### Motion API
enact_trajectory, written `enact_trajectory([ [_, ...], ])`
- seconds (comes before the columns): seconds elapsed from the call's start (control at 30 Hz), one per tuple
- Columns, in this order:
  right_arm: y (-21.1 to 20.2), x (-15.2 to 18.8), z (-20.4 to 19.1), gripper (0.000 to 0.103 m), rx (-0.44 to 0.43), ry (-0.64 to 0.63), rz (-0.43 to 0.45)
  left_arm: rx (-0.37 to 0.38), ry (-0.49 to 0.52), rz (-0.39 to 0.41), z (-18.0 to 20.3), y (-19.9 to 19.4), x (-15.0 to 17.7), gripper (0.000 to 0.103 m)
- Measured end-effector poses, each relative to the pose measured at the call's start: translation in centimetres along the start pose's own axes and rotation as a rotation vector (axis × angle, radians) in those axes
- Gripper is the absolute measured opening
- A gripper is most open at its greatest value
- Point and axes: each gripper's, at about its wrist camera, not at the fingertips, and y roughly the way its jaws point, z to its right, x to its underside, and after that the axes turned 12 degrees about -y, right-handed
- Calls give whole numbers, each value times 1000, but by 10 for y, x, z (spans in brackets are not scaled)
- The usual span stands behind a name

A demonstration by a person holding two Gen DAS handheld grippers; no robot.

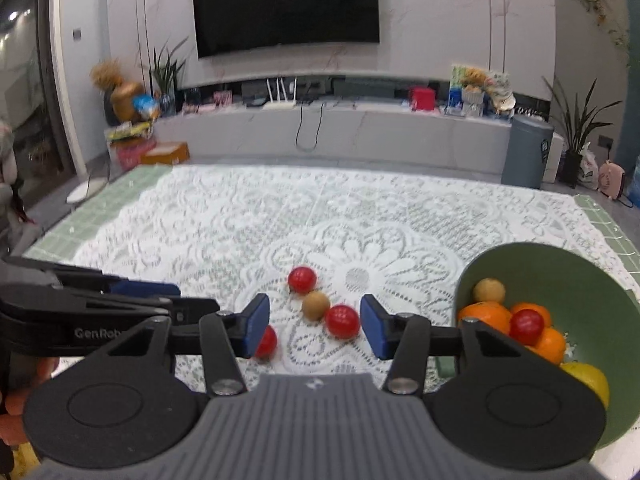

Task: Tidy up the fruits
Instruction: 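Raise both tools out of the colander and back over the remaining tomatoes, then grasp a red cherry tomato with the left tool while the right grasps another tomato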

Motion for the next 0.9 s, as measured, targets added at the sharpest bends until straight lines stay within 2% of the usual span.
enact_trajectory([
  [0.13, 15, -1, 4, 48, -23, 9, -49, -8, 29, -20, 1, 5, 2, 53],
  [0.27, 33, -3, 13, 48, -50, 56, -93, 24, 37, -63, 1, 13, 4, 53],
  [0.4, 47, -2, 19, 48, -82, 78, -127, 8, 64, -83, 1, 22, 5, 53],
  [0.73, 67, -10, 14, 48, -60, -11, -152, 33, 148, -117, 15, 45, 8, 52],
  [0.9, 76, -9, 14, 41, -68, -27, -173, 34, 127, -129, 12, 51, 8, 51],
])
